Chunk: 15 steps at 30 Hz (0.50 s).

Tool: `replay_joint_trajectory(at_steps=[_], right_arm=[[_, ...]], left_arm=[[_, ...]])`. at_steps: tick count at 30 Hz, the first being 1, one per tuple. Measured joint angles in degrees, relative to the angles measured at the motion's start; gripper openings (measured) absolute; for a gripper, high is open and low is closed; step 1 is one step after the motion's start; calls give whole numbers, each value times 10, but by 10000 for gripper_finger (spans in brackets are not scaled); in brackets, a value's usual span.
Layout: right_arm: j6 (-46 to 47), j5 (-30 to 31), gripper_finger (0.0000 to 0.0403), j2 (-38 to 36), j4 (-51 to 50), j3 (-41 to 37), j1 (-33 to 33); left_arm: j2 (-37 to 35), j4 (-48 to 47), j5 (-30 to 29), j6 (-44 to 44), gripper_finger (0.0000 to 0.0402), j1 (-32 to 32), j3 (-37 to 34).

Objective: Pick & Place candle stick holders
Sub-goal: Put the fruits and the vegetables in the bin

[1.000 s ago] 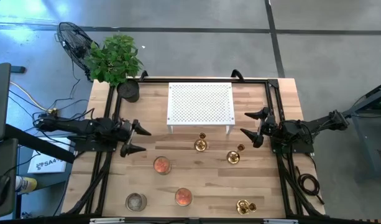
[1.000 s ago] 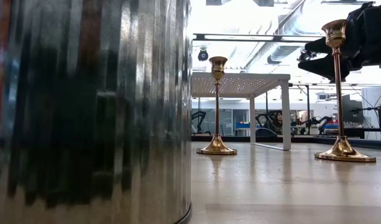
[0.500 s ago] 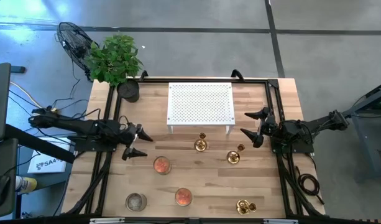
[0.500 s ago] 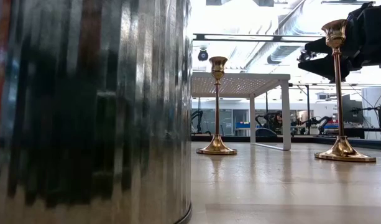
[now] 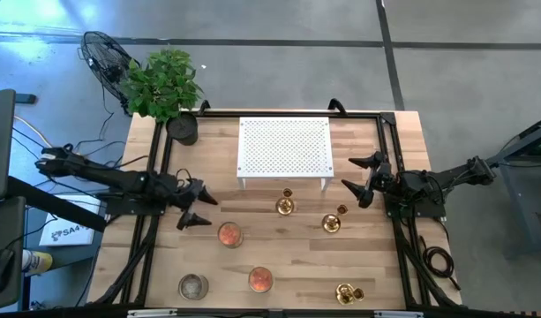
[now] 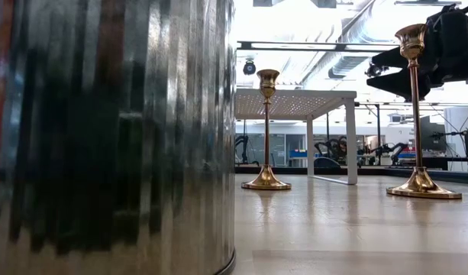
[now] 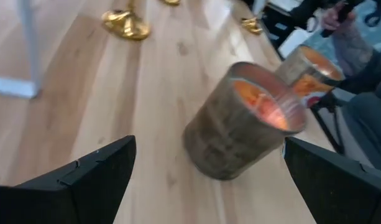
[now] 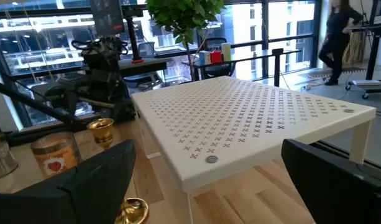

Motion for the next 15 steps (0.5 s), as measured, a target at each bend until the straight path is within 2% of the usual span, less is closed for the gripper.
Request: replay_joint_trajectory(at_steps=[5,15], right_arm=[[11,-1,398,0,0,0,0],[12,-1,397,0,0,0,0]], left_arm=[[30,40,-38,9,399,-56,1],[89,49,-195,8,399,-148,1]])
